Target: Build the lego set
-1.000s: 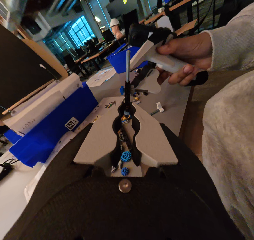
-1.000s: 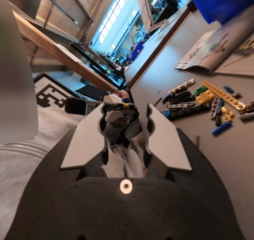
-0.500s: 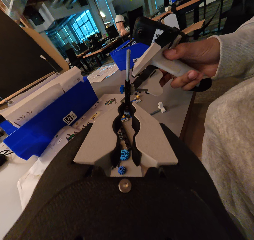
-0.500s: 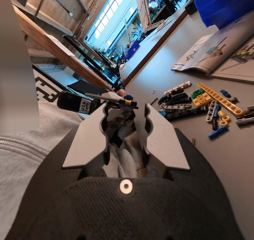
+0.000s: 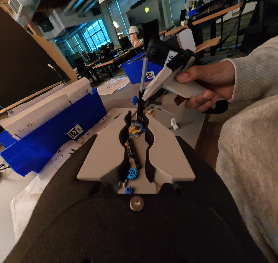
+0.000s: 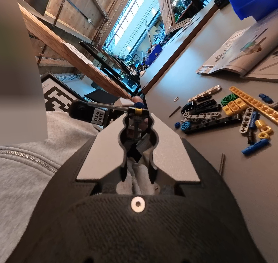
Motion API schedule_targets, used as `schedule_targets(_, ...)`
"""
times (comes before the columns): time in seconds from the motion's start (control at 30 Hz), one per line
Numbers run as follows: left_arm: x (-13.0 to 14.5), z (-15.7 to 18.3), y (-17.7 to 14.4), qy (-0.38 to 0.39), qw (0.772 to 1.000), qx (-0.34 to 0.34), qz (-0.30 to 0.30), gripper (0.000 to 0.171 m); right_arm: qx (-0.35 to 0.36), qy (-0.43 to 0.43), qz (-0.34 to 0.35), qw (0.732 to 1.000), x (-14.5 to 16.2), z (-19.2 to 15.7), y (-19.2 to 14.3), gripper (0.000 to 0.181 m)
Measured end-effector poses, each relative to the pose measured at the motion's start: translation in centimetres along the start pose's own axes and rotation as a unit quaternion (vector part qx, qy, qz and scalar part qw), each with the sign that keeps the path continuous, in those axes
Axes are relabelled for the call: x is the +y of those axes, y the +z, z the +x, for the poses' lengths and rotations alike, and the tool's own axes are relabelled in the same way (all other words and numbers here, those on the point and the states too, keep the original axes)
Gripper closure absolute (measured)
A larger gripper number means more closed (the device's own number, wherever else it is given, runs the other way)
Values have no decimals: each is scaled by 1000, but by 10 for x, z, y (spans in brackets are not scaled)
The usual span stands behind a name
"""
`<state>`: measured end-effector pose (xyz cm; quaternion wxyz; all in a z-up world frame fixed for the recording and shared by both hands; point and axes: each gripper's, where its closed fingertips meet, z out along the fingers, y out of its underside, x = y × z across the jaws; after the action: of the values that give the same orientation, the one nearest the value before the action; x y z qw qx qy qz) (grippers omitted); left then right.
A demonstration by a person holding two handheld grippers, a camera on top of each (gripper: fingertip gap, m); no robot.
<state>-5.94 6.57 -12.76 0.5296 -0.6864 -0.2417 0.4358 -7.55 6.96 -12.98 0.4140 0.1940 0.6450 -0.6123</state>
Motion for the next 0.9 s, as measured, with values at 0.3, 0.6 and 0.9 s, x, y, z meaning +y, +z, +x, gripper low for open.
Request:
schedule_targets(0.3,-12,-9,-4,-363,922,123,58,119,-28,-57,30,998,-13,-11,-12,159)
schedule_targets(0.6,-9,15,7,-501,838,212,41,125,-34,-80,16,996,-7,-15,-7,158)
schedule_targets(0.9,-10,10,9,-526,821,216,53,148,-47,-63,18,997,-7,-16,-7,159)
